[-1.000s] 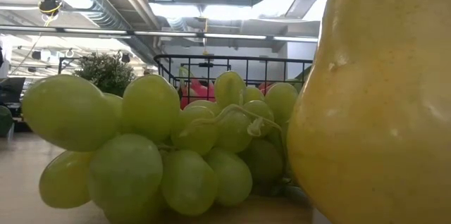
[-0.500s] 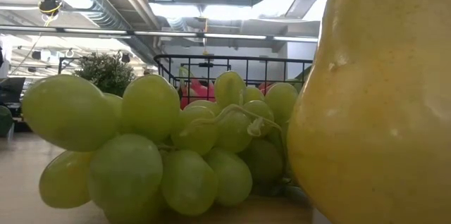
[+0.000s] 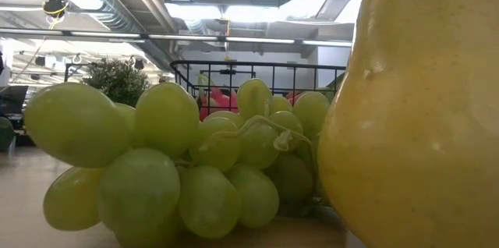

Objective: Build produce basket
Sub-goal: Put the yellow bell pepper into the black wire basket

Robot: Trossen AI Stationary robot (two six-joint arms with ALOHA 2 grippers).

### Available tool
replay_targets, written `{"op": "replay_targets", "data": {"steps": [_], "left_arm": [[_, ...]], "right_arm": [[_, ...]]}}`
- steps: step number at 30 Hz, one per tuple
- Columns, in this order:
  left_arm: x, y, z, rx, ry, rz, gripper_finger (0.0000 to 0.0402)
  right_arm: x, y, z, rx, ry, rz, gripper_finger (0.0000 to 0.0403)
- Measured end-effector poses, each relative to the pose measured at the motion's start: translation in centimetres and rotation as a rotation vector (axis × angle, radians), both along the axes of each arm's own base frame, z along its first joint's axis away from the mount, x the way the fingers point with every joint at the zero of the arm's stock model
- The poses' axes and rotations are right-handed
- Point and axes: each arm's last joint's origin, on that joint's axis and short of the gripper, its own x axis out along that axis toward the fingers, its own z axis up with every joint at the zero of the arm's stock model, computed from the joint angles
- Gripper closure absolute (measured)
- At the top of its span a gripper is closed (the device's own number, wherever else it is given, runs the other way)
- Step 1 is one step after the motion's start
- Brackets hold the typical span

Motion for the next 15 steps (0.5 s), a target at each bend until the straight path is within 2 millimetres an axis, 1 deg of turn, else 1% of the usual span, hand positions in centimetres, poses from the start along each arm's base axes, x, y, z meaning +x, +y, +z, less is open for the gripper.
{"op": "replay_targets", "data": {"steps": [3,6,8,12,15], "left_arm": [[0.0,0.0,0.0,0.000,0.000,0.000,0.0333],[0.0,0.0,0.0,0.000,-0.002,0.000,0.0333],[0.0,0.0,0.0,-0.001,-0.005,0.000,0.0333],[0.0,0.0,0.0,-0.001,-0.005,0.000,0.0333],[0.0,0.0,0.0,-0.001,-0.005,0.000,0.0333]], "right_arm": [[0.3,0.8,-1.8,0.057,-0.040,0.035,0.0095],[0.8,1.6,-2.9,0.135,-0.101,0.063,0.0076],[0.8,1.7,-3.4,0.154,-0.098,0.079,0.0073],[0.4,1.6,-4.2,0.178,-0.022,0.092,0.0076],[0.3,1.6,-4.4,0.188,-0.010,0.122,0.0081]]}}
